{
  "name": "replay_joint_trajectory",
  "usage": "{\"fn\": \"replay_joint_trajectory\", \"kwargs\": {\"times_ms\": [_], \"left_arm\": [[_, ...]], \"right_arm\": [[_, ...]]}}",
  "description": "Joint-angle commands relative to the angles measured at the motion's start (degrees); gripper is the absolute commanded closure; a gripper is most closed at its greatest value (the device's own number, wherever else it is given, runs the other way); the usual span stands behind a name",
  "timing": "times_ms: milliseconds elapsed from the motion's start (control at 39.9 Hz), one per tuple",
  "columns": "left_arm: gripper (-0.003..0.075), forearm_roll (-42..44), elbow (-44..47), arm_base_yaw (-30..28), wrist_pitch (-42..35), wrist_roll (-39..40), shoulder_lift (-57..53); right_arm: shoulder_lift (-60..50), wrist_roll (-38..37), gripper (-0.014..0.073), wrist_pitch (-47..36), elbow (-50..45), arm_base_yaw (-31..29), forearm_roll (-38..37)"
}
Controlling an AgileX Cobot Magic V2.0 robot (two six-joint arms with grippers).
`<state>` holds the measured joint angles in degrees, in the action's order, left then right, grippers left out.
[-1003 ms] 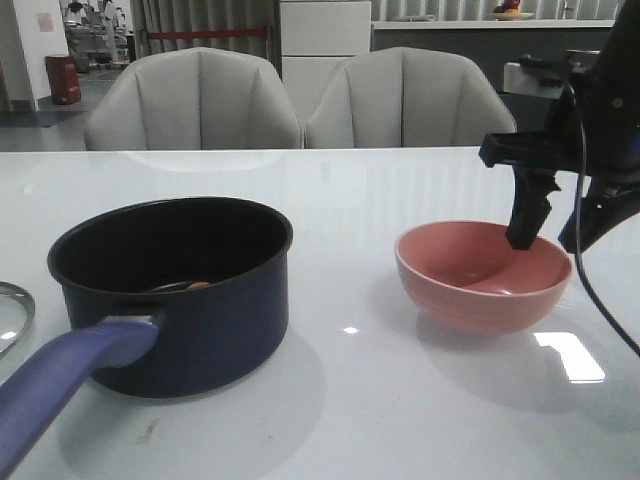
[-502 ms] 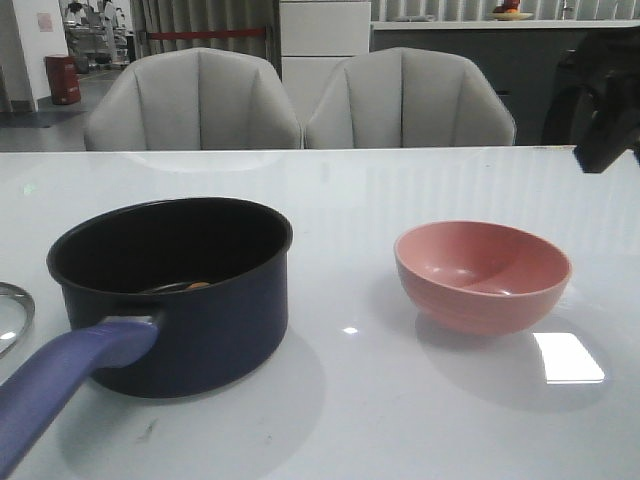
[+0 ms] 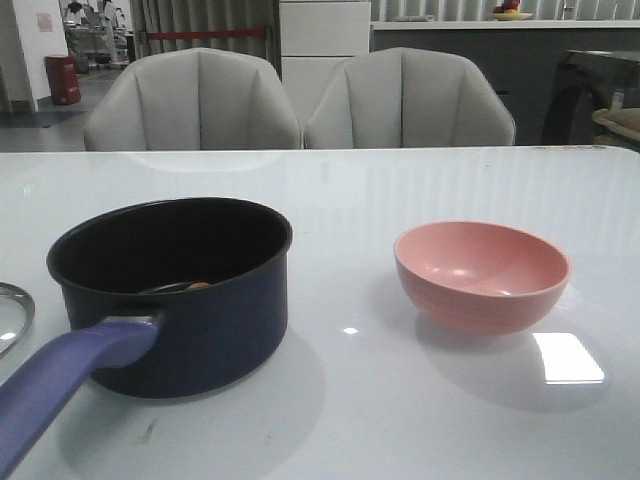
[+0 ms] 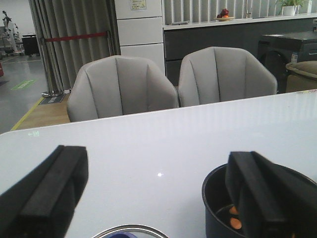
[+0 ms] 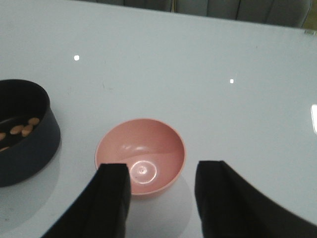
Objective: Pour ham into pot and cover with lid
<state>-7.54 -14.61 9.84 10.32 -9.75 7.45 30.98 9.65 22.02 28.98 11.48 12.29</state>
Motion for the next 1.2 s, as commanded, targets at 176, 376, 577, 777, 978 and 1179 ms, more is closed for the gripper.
{"fn": "replay_joint_trajectory", "kwargs": {"times_ms": [176, 376, 577, 777, 978, 1179], "left_arm": [[0.0112, -0.25, -1.44, 0.41, -4.59, 0.11, 0.49], [0.0112, -1.58, -1.44, 0.41, -2.41, 0.11, 0.49], [0.0112, -1.73, -4.58, -0.62, 2.33, 0.11, 4.63], [0.0111, -1.77, -12.43, -1.48, 9.52, 5.78, 14.34], [0.0106, -1.77, -20.2, -1.48, 15.54, 6.44, 25.91], [0.0102, -1.57, -26.85, -2.63, 19.79, 13.92, 38.07]], "right_arm": [[-17.06, 0.86, 0.0221, -7.57, -8.71, 0.01, 0.35], [-20.11, 0.86, 0.0444, -9.49, -11.68, 0.01, 0.35], [-20.11, 0.86, 0.0443, -7.14, -11.73, 0.01, 0.35], [-20.11, 0.86, 0.0443, -6.7, -11.73, 0.01, 0.35], [-20.11, 0.86, 0.0443, -6.7, -11.73, 0.01, 0.35], [-20.11, 0.86, 0.0443, -6.7, -11.73, 0.01, 0.35]]}}
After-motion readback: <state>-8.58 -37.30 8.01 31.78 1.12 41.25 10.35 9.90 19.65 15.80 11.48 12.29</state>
